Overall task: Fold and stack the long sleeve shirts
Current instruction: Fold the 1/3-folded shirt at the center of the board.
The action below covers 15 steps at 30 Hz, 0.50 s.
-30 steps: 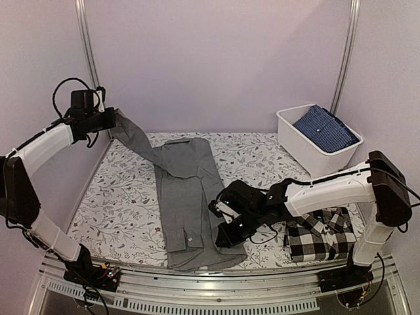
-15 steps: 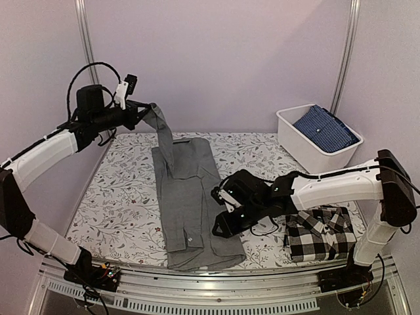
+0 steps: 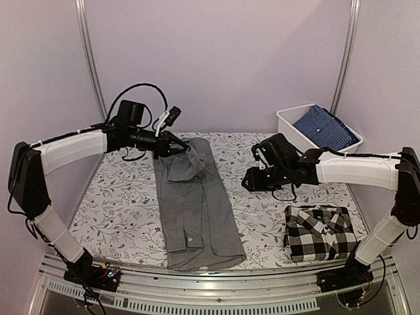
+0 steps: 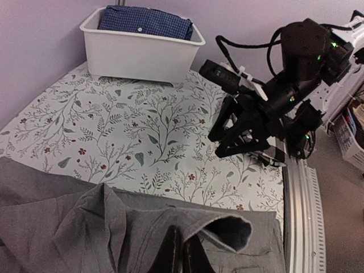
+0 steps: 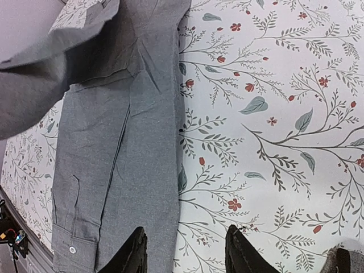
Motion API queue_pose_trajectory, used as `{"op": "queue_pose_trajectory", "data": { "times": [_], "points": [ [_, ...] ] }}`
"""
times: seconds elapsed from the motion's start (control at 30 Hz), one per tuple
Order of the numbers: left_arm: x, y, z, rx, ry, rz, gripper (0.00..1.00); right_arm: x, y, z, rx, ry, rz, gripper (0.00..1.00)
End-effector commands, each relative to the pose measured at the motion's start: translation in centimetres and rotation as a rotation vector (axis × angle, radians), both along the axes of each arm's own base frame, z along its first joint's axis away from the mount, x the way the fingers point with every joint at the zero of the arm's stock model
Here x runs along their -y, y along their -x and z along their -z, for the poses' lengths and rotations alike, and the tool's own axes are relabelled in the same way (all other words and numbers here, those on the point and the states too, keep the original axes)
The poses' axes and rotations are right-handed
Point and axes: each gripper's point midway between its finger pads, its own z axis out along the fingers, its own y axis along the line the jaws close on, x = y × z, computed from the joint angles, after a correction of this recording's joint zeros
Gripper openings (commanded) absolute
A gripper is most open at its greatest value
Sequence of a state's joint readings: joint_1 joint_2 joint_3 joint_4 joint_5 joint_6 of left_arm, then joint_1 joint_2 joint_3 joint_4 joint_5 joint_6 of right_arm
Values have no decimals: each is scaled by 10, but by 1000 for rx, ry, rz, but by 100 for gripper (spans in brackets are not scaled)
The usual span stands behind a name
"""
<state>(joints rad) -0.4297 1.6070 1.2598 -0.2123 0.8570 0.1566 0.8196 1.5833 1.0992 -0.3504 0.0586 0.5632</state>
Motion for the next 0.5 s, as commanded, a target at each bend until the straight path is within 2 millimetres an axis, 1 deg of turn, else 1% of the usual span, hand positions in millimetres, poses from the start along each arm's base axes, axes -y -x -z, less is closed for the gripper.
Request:
{"op": "queue_pose_trajectory", "data": {
  "times": [0.0, 0.1, 0.17, 0.23, 0.37, 0.43, 0.47],
  "points": [
    [28, 40, 40, -168, -74, 157, 3, 5, -5, -2, 22, 12, 4, 46],
    [38, 47, 62, -219, -115, 169, 6, 6, -4, 3, 11, 15, 3, 46],
    [45, 51, 71, -246, -134, 174, 7, 5, -4, 6, 4, 12, 0, 46],
    [51, 54, 80, -260, -155, 179, 10, 4, -4, 7, 1, 9, -2, 47],
    [59, 61, 92, -263, -196, 188, 15, 3, -3, 10, -6, 4, -6, 47],
    [62, 64, 97, -258, -219, 187, 22, 2, -3, 10, -7, 0, -10, 47],
    [63, 66, 98, -251, -228, 190, 29, 2, -2, 11, -10, 0, -10, 47]
  ]
}}
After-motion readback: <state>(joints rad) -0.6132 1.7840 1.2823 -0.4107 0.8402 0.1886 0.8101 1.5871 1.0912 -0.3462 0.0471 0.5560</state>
